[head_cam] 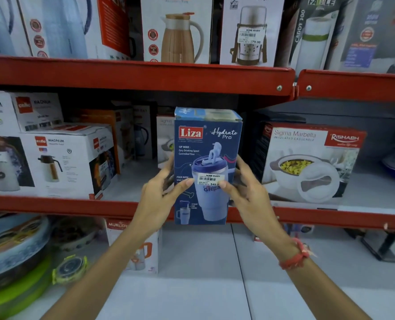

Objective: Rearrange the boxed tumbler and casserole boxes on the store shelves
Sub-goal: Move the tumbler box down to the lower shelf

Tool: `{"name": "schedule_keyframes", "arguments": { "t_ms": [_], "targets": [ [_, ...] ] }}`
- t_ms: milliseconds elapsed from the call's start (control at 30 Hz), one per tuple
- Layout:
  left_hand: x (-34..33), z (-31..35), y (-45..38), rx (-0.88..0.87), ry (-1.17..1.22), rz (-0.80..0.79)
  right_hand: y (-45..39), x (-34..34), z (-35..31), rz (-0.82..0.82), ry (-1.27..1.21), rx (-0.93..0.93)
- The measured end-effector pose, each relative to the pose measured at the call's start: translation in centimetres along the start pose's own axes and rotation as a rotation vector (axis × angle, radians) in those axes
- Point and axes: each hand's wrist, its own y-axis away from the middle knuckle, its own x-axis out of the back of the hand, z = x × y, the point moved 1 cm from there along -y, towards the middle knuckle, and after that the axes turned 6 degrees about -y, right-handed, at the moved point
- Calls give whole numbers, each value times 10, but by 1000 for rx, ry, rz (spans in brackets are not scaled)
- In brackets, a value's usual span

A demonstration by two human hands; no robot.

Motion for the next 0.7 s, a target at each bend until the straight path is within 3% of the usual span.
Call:
{"name": "schedule_keyframes", "arguments": {
  "t_ms": [433,700],
  "targets": [
    [-27,-4,74,76,-16,-100,101,22,10,93,-51,-101],
    [-78,-95,106,345,-155,-224,151,28,94,45,-37,-331]
  ]
}}
